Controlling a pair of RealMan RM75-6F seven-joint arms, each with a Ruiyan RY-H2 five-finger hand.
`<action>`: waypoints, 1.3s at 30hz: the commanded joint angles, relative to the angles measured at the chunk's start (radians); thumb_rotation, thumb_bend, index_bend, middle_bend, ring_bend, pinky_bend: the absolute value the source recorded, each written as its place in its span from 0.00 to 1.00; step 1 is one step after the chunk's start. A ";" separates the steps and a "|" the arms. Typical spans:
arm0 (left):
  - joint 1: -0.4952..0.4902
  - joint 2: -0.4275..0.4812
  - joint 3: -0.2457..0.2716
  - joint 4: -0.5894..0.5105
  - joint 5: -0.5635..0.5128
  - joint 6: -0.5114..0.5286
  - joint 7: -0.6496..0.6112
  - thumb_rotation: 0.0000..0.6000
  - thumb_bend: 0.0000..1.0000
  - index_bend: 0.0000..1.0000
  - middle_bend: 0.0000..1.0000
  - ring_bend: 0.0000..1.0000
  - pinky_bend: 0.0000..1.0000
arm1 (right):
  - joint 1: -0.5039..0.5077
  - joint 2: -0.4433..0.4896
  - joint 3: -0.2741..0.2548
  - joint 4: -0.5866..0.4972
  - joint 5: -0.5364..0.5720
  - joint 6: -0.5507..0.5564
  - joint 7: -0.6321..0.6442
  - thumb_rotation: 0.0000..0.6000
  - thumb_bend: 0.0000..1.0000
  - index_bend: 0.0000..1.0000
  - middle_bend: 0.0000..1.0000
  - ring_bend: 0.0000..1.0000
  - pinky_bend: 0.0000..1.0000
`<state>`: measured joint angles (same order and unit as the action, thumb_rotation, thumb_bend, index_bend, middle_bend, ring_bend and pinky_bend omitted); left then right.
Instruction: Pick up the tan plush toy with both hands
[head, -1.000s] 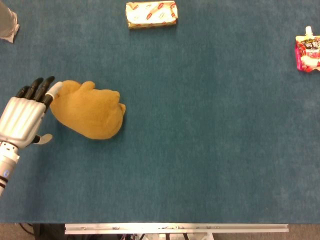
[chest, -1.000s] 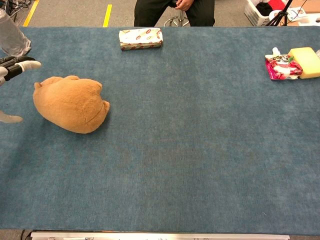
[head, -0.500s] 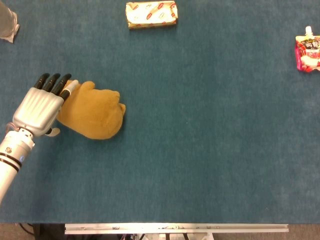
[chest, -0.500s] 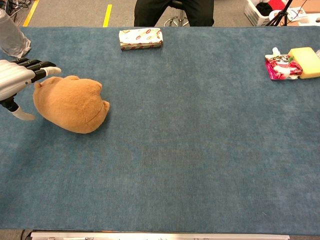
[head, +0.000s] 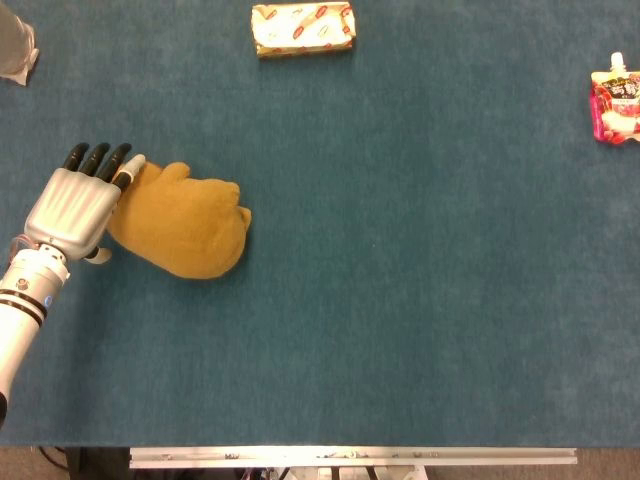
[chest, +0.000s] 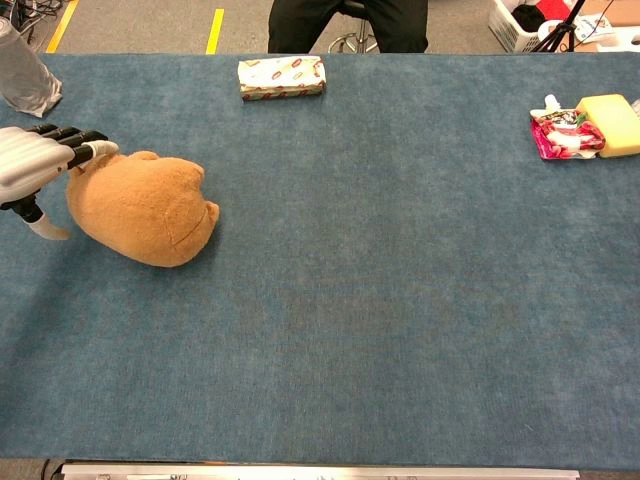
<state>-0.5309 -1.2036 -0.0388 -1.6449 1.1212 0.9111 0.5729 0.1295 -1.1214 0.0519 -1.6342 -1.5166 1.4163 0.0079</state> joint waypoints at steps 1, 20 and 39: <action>-0.007 -0.014 0.008 0.017 -0.016 -0.004 0.009 1.00 0.02 0.00 0.00 0.00 0.08 | -0.001 -0.002 -0.002 0.002 0.000 -0.001 0.000 1.00 0.04 0.26 0.24 0.25 0.45; -0.042 -0.086 0.030 0.057 -0.011 0.010 0.012 1.00 0.02 0.00 0.00 0.00 0.18 | -0.004 -0.014 -0.011 0.013 0.004 -0.009 0.011 1.00 0.04 0.26 0.24 0.25 0.45; -0.025 -0.162 0.032 0.150 0.123 0.103 -0.083 1.00 0.03 0.46 0.55 0.47 0.63 | -0.010 -0.025 -0.018 0.027 0.008 -0.012 0.023 1.00 0.04 0.26 0.24 0.25 0.45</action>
<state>-0.5580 -1.3663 -0.0073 -1.4958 1.2415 1.0119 0.4912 0.1197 -1.1469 0.0340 -1.6072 -1.5087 1.4046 0.0310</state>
